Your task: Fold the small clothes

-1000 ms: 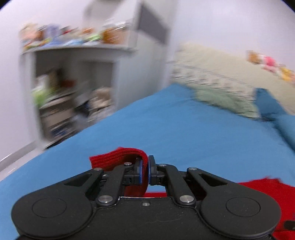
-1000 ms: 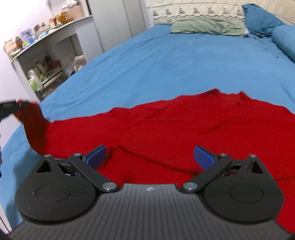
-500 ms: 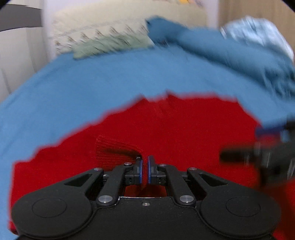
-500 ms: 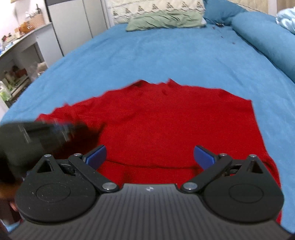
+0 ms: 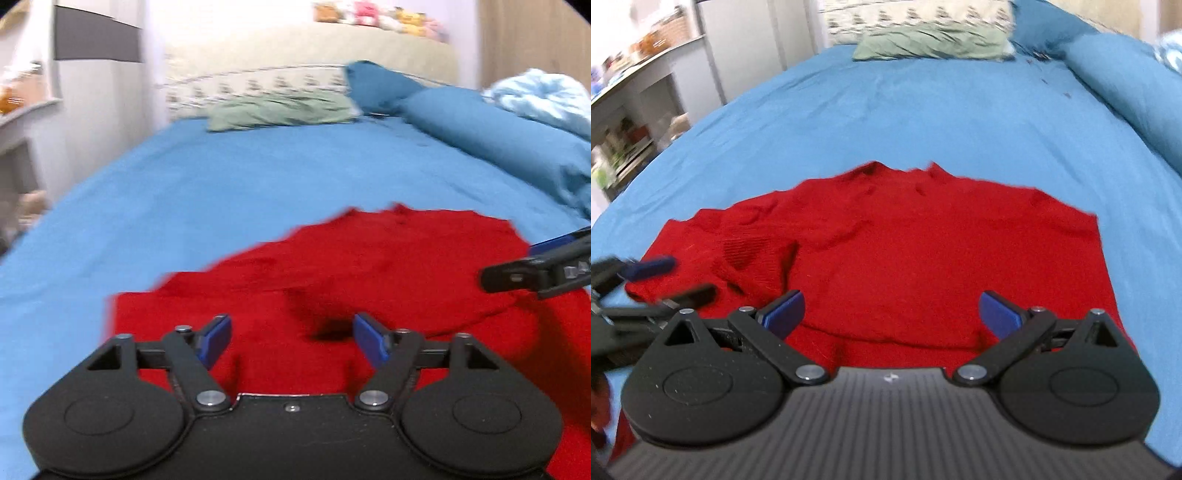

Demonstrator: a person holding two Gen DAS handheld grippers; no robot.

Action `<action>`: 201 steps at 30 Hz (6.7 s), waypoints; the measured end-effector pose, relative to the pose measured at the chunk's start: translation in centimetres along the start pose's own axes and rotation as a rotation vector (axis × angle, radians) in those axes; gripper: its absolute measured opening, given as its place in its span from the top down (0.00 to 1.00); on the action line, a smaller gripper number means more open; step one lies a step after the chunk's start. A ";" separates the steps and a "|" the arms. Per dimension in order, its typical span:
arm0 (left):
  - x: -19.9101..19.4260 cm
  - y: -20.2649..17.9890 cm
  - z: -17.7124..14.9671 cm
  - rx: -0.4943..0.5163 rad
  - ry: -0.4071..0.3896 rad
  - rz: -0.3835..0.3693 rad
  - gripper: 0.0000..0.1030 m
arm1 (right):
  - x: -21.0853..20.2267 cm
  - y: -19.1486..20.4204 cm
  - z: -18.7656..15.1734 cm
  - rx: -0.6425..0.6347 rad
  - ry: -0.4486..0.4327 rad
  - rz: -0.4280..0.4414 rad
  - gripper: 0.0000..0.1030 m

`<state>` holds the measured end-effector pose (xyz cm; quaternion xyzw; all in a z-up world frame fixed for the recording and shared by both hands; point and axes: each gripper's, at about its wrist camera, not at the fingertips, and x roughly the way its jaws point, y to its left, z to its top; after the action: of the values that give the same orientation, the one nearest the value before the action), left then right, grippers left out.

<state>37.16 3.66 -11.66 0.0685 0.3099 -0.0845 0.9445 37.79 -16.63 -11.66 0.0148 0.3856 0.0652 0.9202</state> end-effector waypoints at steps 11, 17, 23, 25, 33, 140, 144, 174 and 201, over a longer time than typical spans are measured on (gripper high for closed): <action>1.3 7.9 -3.1 -0.114 0.097 0.092 0.12 | 5.2 9.2 0.3 -0.283 0.003 0.092 0.09; 0.2 9.9 -3.9 -0.211 0.108 0.070 0.12 | 9.1 12.3 0.0 -0.394 0.050 0.094 0.39; -0.3 10.4 -3.8 -0.234 0.085 0.074 0.12 | 7.9 11.0 2.4 -0.319 -0.024 0.073 0.74; -0.2 10.2 -3.7 -0.243 0.089 0.045 0.12 | 6.7 8.7 3.9 -0.241 -0.067 0.049 0.75; 1.6 7.0 -2.8 -0.205 0.107 -0.058 0.12 | 3.0 -3.6 6.2 0.013 -0.157 -0.161 0.75; -23.9 -1.5 -12.3 -0.220 0.141 -0.099 0.95 | -24.8 -9.6 -24.8 0.298 0.019 -0.016 0.79; -23.3 -0.3 -7.3 -0.246 0.052 -0.133 0.95 | -25.3 -10.2 -20.7 0.334 -0.044 0.041 0.79; 9.3 4.1 8.9 -0.212 0.026 0.118 0.26 | 3.7 -18.1 5.5 0.363 -0.255 -0.065 0.00; 2.7 -6.1 3.4 0.008 0.095 -0.095 0.04 | -5.1 -14.6 -1.8 0.113 -0.132 -0.205 0.00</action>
<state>40.01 -3.24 -10.96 0.0612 0.3571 -0.1272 0.9233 34.55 -31.80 -10.39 0.0315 0.3265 -0.0521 0.9432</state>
